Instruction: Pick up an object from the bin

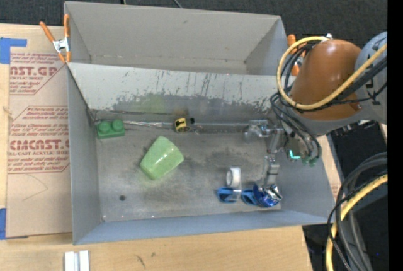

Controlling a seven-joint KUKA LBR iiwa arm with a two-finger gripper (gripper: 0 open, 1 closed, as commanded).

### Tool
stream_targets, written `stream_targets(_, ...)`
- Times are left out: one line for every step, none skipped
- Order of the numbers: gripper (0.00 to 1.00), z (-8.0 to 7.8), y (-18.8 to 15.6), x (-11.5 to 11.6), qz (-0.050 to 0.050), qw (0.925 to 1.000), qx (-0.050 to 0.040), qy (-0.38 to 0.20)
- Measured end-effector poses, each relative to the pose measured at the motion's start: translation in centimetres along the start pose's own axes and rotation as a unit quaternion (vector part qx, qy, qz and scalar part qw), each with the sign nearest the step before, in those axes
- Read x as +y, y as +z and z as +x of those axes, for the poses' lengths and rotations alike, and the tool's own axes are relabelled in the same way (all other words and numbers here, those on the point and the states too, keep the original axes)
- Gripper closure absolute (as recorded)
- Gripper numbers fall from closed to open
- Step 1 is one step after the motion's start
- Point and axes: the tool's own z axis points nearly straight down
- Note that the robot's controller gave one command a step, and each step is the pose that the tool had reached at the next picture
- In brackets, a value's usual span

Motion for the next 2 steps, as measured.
stream_targets(0.0, 2.96, 10.59, -3.22, 0.001, 0.9926, -0.0077, -0.121)
stream_targets(1.0, 3.15, 10.58, -3.16, 0.0, 0.9925, -0.0037, -0.122)
